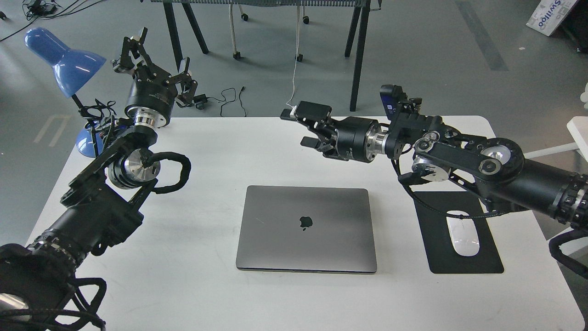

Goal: Close notebook with right arm

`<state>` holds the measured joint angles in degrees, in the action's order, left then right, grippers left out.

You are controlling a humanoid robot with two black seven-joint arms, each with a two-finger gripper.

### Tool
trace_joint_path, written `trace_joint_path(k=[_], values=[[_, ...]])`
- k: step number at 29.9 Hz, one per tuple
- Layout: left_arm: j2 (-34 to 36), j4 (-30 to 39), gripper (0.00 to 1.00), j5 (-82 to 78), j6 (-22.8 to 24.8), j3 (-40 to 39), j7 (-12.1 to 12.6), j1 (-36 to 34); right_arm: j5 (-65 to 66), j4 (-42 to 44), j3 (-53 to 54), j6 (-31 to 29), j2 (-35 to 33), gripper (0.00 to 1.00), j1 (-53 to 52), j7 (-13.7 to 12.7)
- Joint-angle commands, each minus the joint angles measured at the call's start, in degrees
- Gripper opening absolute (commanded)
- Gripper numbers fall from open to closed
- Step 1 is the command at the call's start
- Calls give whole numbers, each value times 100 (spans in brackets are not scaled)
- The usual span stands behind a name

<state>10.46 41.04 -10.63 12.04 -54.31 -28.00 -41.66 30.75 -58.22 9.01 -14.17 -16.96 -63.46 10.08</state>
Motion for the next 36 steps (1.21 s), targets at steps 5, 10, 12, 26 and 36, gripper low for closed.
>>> trace_joint_path(k=[5, 10, 12, 26, 36], values=[[0, 0, 100, 0, 0, 0, 0, 0, -95, 1136, 2480, 336, 209, 100, 466, 3], [0, 0, 100, 0, 0, 0, 0, 0, -796, 1410, 3273, 345, 325, 100, 580, 3], [0, 0, 100, 0, 0, 0, 0, 0, -1218, 1375, 3344, 345, 307, 100, 685, 12], [-9, 0, 100, 0, 0, 0, 0, 0, -2020, 619, 4522, 91, 272, 100, 1775, 47], [0, 0, 100, 0, 0, 0, 0, 0, -2029, 390, 4988, -850, 272, 100, 2250, 178]])
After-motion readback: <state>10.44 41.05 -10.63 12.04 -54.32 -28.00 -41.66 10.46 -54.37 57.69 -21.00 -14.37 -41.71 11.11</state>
